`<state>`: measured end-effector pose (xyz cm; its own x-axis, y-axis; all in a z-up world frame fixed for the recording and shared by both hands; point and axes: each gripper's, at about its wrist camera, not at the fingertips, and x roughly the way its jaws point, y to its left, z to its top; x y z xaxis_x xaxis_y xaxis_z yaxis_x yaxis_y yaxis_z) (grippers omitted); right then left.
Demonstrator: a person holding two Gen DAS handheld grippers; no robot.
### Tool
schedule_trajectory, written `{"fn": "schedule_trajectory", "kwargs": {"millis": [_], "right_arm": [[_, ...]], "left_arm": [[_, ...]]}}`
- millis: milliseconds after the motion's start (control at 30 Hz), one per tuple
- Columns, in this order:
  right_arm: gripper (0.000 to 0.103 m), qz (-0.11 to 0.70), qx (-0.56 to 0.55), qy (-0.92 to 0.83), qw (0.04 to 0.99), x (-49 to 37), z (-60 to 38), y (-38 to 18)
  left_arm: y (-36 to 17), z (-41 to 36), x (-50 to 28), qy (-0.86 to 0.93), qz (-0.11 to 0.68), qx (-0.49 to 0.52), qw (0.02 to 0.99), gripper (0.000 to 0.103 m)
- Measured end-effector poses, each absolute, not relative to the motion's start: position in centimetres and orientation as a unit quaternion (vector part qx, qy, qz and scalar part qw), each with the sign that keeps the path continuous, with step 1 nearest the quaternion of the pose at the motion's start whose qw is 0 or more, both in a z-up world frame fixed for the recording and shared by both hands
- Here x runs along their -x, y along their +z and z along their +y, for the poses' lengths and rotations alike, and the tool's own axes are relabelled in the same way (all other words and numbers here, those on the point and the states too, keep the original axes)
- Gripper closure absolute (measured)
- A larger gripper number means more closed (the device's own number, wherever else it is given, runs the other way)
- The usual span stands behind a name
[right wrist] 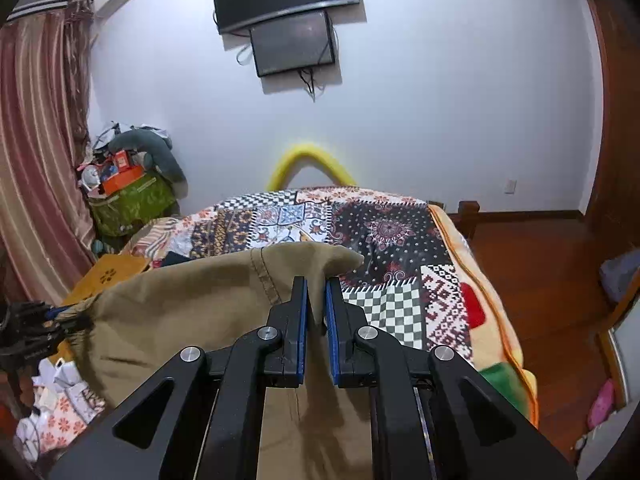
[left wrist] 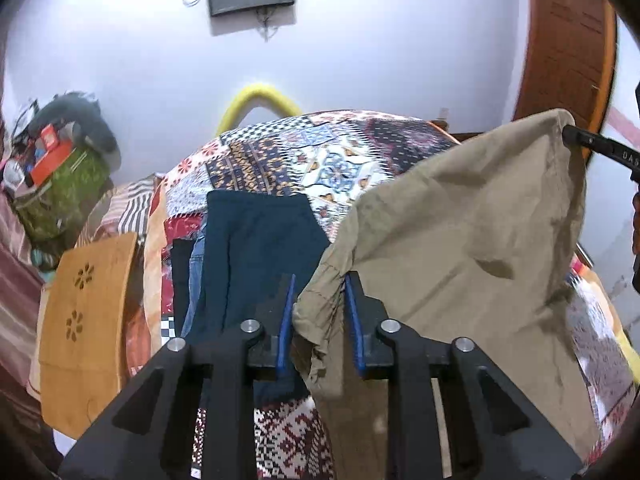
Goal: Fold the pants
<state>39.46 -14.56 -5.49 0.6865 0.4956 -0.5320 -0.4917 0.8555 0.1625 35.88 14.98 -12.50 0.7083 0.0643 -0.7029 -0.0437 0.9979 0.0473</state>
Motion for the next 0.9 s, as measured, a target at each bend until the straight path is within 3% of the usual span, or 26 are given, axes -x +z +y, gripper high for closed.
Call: {"fn": "schedule_trajectory", "kwargs": {"millis": [533,900], "right_arm": [[0.095,0.313,-0.007,0.277,0.908,-24.7,-20.7,-8.1],[0.095,0.382,-0.013,0.261,0.886,-16.7,-22.4,-14.5]], "left_arm": [[-13.5,10.6,-23.6,-0.031,0.388,-0.057,0.920,0.082],[-18.8,9.3,-17.3,-0.040,0.432,-0.063,0.899,0.080]]}}
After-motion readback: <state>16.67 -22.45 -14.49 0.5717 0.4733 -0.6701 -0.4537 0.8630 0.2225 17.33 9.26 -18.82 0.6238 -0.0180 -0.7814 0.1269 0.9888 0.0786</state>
